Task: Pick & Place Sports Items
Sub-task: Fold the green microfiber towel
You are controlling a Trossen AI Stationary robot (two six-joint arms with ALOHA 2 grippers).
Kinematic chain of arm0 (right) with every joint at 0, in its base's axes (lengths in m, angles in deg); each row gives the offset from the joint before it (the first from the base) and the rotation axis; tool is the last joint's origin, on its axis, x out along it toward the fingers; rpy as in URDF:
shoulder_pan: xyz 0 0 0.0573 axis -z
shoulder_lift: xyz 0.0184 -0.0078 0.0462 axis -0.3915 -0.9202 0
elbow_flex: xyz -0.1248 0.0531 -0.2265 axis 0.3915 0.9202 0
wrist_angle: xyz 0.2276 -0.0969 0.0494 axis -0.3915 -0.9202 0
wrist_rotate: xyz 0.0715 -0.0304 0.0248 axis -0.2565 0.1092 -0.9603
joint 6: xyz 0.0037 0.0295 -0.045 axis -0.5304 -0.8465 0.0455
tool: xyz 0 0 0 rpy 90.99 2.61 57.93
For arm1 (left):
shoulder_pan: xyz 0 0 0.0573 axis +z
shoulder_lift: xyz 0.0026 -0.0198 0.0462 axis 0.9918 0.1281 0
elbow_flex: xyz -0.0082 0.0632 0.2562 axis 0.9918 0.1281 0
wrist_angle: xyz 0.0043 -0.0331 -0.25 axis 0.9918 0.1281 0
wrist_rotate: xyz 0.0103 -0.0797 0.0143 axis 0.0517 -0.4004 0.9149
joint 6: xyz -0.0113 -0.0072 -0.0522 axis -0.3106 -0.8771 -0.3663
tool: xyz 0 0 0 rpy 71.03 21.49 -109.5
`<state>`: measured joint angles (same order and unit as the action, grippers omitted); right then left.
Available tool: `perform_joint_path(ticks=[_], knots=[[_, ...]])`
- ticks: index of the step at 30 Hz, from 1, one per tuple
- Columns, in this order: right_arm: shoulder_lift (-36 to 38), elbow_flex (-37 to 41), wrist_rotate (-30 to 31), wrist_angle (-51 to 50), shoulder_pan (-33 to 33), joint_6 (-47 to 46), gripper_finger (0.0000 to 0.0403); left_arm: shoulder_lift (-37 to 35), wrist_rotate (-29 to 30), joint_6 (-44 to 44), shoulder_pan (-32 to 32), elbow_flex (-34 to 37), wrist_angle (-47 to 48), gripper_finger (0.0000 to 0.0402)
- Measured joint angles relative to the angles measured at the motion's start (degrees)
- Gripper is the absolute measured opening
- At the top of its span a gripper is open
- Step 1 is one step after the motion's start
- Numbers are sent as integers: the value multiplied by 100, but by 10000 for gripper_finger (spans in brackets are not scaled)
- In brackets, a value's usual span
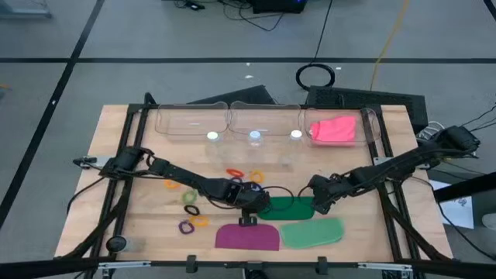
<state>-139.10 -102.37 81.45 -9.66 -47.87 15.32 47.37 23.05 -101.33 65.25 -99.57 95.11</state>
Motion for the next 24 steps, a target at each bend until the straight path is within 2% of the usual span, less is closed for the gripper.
perform_joint_path(ticks=[11, 20, 24], knots=[[-369, 52, -212, 193, 0, -620, 235, 0, 33, -2, 0, 0, 0, 26], [-360, 845, -452, 2085, 4, -1005, 235, 0, 66, 11, 2, 2, -2, 26], [-378, 1038, -542, 2351, 4, -1003, 235, 0, 75, 11, 2, 2, -2, 26]])
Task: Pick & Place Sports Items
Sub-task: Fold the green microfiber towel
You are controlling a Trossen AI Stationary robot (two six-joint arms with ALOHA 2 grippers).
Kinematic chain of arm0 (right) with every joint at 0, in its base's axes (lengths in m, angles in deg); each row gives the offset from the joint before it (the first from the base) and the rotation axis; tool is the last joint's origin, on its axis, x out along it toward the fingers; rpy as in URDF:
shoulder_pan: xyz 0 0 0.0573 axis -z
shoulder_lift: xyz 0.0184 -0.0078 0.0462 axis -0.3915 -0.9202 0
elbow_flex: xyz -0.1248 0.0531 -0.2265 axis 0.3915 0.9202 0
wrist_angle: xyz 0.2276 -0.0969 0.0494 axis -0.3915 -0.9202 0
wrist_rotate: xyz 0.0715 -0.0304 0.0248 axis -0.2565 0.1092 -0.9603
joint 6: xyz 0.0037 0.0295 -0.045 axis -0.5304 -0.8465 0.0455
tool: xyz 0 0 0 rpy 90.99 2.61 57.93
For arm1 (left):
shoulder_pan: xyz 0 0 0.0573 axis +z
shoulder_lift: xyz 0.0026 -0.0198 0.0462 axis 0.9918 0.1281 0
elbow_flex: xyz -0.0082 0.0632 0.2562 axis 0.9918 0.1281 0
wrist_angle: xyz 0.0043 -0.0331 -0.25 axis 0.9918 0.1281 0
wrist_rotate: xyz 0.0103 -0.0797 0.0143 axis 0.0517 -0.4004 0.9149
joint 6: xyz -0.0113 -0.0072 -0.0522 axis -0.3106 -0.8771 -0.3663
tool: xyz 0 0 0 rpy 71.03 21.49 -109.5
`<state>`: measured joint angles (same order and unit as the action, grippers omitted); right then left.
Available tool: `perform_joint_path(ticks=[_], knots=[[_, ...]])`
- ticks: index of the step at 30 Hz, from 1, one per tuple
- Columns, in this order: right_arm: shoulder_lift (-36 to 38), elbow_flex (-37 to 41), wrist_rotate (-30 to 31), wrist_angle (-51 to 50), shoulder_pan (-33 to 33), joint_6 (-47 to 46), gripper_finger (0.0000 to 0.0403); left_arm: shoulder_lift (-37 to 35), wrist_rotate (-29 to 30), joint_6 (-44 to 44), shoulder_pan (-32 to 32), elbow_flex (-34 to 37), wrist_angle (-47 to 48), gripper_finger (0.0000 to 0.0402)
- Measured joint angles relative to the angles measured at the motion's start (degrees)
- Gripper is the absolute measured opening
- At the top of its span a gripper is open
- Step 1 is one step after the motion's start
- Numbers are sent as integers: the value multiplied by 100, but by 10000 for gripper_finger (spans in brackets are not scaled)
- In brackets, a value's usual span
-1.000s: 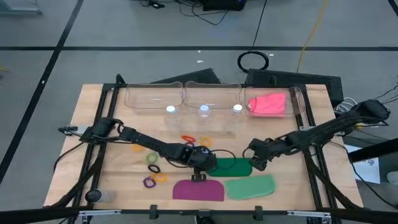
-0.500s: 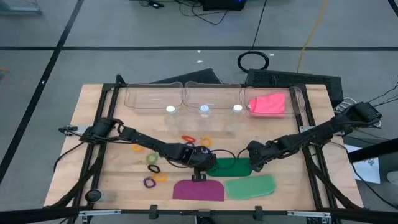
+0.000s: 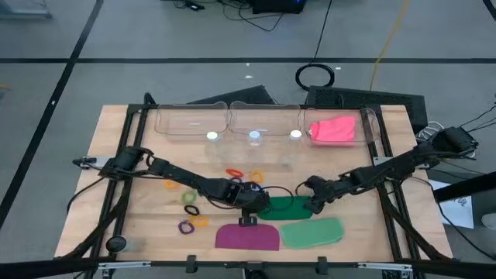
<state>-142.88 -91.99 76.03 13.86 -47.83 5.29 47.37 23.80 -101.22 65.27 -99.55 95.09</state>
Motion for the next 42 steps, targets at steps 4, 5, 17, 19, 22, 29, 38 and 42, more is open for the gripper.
perform_joint_path(ticks=[4, 5, 17, 19, 22, 29, 38, 42], knots=[[-11, 29, -18, -131, -2, 74, 224, 0, 2, 0, 2, 0, 0, 26], [-13, 29, -18, -167, -2, 94, 217, 0, 2, 0, 2, 0, 0, 26], [114, 37, -97, -542, -29, 163, 64, 0, 5, -11, 4, 0, 1, 26], [209, 37, -153, -562, -39, 186, 34, 0, 6, -11, 4, 0, 0, 26], [365, 40, -182, -565, -42, 189, 1, 0, 6, -11, 4, 0, 0, 26], [686, 60, -56, -579, -61, 207, 12, 0, 8, -11, 4, 0, 0, 26], [723, 59, 294, 41, -48, 470, 13, 0, 8, -11, 4, 0, 0, 26], [723, 57, 400, -471, 0, 509, 45, 0, 9, -11, 4, 0, 0, 26]])
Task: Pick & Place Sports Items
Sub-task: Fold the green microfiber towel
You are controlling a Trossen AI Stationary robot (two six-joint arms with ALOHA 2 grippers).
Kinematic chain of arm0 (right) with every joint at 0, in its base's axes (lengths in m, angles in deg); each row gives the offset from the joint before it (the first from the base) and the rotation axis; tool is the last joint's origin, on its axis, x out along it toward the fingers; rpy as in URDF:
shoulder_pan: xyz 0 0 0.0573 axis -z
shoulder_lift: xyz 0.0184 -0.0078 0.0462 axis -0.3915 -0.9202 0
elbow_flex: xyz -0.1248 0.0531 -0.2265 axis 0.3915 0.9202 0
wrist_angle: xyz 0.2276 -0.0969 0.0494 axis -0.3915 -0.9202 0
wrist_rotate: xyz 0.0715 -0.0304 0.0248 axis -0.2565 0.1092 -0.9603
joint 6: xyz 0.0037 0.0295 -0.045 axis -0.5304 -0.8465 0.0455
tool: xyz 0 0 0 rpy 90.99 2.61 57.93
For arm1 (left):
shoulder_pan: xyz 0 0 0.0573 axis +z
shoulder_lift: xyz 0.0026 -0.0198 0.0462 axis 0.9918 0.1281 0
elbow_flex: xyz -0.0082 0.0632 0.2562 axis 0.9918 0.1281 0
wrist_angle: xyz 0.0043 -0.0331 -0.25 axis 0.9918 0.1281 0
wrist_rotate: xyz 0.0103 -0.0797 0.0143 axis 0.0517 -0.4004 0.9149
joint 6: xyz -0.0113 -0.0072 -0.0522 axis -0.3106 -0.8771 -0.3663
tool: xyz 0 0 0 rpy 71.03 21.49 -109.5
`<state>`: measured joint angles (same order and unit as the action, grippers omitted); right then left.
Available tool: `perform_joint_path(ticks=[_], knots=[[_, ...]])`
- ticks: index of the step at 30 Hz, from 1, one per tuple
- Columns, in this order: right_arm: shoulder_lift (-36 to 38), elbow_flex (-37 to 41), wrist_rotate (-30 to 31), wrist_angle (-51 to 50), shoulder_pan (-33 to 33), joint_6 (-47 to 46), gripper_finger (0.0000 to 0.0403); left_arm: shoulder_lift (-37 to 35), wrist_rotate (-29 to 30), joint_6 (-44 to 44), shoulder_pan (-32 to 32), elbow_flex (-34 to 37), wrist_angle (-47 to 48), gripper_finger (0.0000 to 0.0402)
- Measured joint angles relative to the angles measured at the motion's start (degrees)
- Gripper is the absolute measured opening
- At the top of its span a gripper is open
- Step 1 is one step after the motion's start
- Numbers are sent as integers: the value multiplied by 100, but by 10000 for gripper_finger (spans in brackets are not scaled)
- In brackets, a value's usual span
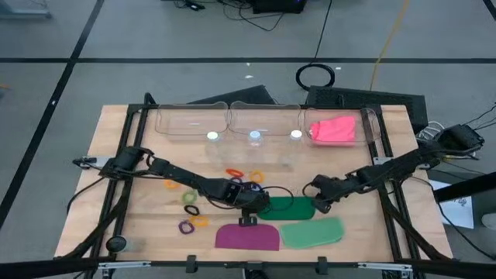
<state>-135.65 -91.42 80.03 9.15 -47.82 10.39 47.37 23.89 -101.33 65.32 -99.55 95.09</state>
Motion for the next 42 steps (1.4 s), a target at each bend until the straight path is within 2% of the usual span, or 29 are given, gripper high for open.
perform_joint_path(ticks=[11, 14, 17, 24, 29, 42], knots=[[35, -31, 26, -500, 39, 258, 203, 0, 0, -23, 0, 0, 2, 26], [28, -31, 24, -470, 39, 356, 229, 0, -14, -22, 2, 0, 2, 26], [-59, -31, 43, -449, 39, 415, 234, 0, -31, -22, 4, 0, 2, 26], [-483, -31, 36, -408, 39, 373, 205, 0, -35, -20, 4, 0, 2, 26], [-568, -26, 46, -380, 39, 237, 168, 0, -41, -20, 4, 0, 2, 26], [-579, -20, 59, -537, 45, 105, 8, 0, -49, -17, 4, 0, 2, 26]])
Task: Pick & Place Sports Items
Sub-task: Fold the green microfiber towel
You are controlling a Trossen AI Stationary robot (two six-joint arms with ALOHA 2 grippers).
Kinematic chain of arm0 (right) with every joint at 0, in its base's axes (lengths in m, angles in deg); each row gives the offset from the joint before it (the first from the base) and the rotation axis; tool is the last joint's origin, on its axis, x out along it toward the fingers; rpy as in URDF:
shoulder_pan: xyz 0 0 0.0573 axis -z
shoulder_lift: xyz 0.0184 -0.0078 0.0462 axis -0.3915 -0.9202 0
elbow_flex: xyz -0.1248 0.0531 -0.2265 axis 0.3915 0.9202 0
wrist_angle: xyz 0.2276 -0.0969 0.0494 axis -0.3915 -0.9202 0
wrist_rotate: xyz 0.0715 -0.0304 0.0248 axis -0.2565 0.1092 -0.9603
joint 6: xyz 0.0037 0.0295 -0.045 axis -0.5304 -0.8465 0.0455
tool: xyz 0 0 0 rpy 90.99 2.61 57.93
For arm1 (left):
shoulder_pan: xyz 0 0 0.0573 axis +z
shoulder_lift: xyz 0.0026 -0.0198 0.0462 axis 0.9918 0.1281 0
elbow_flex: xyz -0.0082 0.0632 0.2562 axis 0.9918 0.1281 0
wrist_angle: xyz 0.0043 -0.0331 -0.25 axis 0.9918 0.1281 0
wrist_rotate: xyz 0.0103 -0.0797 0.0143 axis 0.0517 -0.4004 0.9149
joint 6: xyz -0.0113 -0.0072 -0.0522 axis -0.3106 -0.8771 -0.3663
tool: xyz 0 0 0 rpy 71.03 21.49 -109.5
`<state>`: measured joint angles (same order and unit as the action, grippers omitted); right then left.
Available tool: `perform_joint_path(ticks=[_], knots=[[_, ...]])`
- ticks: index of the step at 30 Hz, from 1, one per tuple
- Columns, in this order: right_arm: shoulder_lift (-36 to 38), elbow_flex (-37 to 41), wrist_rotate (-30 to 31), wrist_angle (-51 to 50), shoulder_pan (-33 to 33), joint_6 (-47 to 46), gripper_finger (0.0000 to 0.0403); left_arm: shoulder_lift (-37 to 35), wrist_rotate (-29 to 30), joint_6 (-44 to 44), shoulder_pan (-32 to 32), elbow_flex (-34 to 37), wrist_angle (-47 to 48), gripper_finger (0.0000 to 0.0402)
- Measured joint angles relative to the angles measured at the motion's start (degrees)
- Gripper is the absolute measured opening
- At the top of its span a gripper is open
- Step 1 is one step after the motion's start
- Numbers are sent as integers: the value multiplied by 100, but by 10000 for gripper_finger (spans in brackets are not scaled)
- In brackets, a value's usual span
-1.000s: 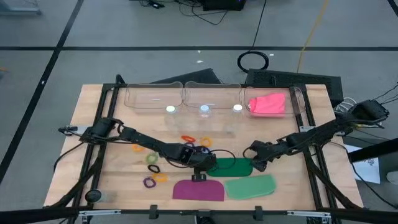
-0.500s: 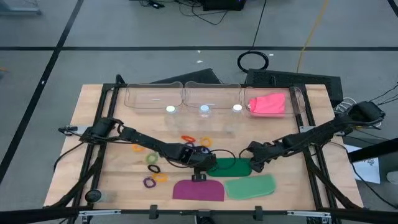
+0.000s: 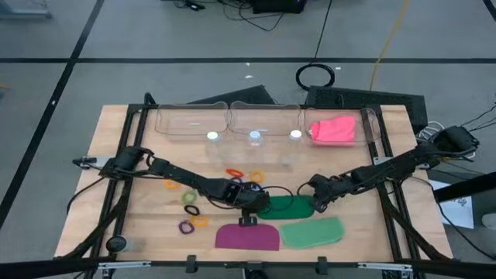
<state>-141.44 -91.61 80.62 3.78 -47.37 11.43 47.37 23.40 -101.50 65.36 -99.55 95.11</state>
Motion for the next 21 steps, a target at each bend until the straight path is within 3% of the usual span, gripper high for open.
perform_joint_path(ticks=[21], knots=[[63, 21, -364, 1313, 109, 320, 0, 0, -4, 2, 0, 0, 0, 26]])
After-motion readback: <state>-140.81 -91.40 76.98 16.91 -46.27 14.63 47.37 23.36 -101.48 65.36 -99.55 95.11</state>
